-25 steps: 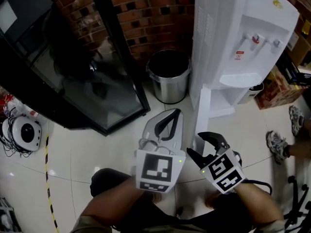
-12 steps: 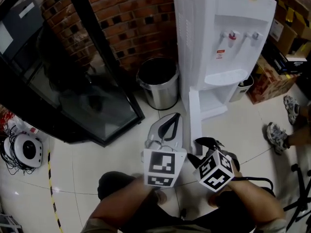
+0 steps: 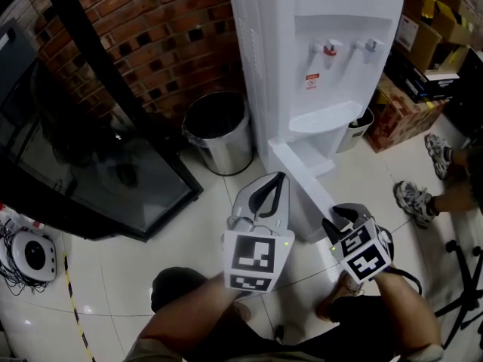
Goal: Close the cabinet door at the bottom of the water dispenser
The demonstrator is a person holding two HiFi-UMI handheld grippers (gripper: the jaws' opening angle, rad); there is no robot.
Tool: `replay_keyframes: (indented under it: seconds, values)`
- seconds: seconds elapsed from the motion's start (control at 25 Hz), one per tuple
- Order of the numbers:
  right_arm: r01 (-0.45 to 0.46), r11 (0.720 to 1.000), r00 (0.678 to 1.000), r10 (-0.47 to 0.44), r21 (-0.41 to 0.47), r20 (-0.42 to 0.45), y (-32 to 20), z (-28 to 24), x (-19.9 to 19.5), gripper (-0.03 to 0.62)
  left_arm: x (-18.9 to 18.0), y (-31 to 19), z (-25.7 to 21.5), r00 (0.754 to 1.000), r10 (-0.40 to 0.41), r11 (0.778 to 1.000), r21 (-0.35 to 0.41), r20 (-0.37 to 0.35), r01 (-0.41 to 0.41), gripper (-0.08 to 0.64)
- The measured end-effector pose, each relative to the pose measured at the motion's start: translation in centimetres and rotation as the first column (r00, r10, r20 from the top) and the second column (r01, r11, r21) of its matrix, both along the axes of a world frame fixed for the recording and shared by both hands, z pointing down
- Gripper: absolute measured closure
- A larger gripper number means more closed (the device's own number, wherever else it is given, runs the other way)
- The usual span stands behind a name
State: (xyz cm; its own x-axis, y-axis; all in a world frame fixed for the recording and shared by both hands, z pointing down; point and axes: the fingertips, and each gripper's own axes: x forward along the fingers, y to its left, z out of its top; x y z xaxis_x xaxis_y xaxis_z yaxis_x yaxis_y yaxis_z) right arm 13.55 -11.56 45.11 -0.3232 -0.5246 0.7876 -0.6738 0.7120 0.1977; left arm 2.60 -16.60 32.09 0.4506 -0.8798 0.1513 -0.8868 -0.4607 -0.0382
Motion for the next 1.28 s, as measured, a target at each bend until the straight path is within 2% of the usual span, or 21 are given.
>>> replay_keyframes:
  seconds: [0.24, 0.44, 0.56, 0.8, 0.88, 1.0, 1.08, 1.28]
  values:
    - [-0.124, 0.992, 0.992, 0.125, 0.025, -0.021, -3.8, 0.1, 4.4, 0.454, 0.9, -2.2, 1.5, 1.000, 0.019, 0.999, -0.028, 0.003, -0.019, 0.560]
    - [-0.234, 0.968, 0.971, 0.238, 0.093, -0.031, -7.9, 0.2, 7.9, 0.442, 0.7, -4.6, 2.5, 1.000, 0.015, 0.999, -0.036, 0.003, -0.015, 0.560]
    - [-0.312, 0.940, 0.948, 0.318, 0.138, -0.024, -10.5, 0.3, 9.9, 0.451, 0.4, -6.3, 3.3, 1.000, 0.009, 0.999, -0.046, 0.010, -0.008, 0.560]
    - [-0.455, 0.861, 0.886, 0.463, 0.226, 0.018, -17.0, 0.4, 12.9, 0.456, -0.1, -9.5, 2.7, 1.000, -0.007, 0.999, -0.047, -0.016, 0.007, 0.560]
    - [-0.492, 0.836, 0.864, 0.502, 0.244, 0.023, -19.3, 0.8, 13.8, 0.491, -0.5, -10.3, 2.5, 1.000, -0.019, 0.999, -0.045, -0.015, 0.019, 0.560]
    - [-0.536, 0.818, 0.840, 0.542, 0.207, 0.034, -22.3, 2.9, 14.6, 0.568, -1.4, -11.4, 2.0, 0.999, -0.043, 0.998, -0.041, -0.013, 0.043, 0.560]
    - [-0.553, 0.816, 0.833, 0.548, 0.171, 0.077, -23.9, 4.1, 14.7, 0.572, -1.9, -12.1, 1.6, 0.998, -0.057, 0.998, -0.034, -0.016, 0.057, 0.560]
    - [-0.569, 0.809, 0.819, 0.541, 0.148, 0.194, -26.5, 3.9, 13.7, 0.577, -2.6, -13.1, 1.6, 0.997, -0.076, 0.996, -0.042, -0.014, 0.075, 0.560]
